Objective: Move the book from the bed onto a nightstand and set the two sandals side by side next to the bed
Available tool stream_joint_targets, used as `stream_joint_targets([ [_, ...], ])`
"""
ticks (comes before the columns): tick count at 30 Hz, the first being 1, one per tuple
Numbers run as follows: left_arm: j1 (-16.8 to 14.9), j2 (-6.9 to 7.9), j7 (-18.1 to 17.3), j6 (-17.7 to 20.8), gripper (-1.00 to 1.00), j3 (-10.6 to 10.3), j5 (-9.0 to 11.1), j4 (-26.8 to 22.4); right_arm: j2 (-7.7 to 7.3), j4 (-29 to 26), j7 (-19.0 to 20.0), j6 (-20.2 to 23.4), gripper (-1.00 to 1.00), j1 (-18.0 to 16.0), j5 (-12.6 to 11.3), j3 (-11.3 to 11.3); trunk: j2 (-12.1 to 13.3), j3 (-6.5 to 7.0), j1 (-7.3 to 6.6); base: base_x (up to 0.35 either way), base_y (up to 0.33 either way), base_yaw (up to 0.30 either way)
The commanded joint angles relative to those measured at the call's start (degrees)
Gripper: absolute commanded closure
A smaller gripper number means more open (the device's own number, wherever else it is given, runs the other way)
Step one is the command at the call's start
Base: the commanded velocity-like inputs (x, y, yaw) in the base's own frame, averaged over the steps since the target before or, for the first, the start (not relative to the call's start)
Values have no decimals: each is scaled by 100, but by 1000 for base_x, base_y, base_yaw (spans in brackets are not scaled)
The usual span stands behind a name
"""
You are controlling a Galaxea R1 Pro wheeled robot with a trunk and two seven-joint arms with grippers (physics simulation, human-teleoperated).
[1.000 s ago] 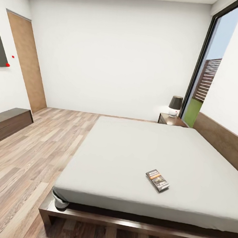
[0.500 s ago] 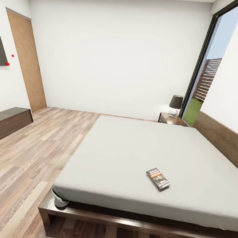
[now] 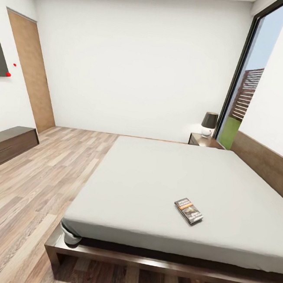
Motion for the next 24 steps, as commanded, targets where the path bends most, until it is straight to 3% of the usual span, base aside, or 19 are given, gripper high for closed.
stream_joint_targets([
  [1,-4,0,1,-24,100,20,-34,5,-3,-4,10,-4,100,-2,42,10,-45,-24,22,0,0,0],
  [24,-4,6,-3,-265,100,19,-43,15,4,-4,8,-12,100,-2,42,10,-967,-437,528,0,0,0],
])
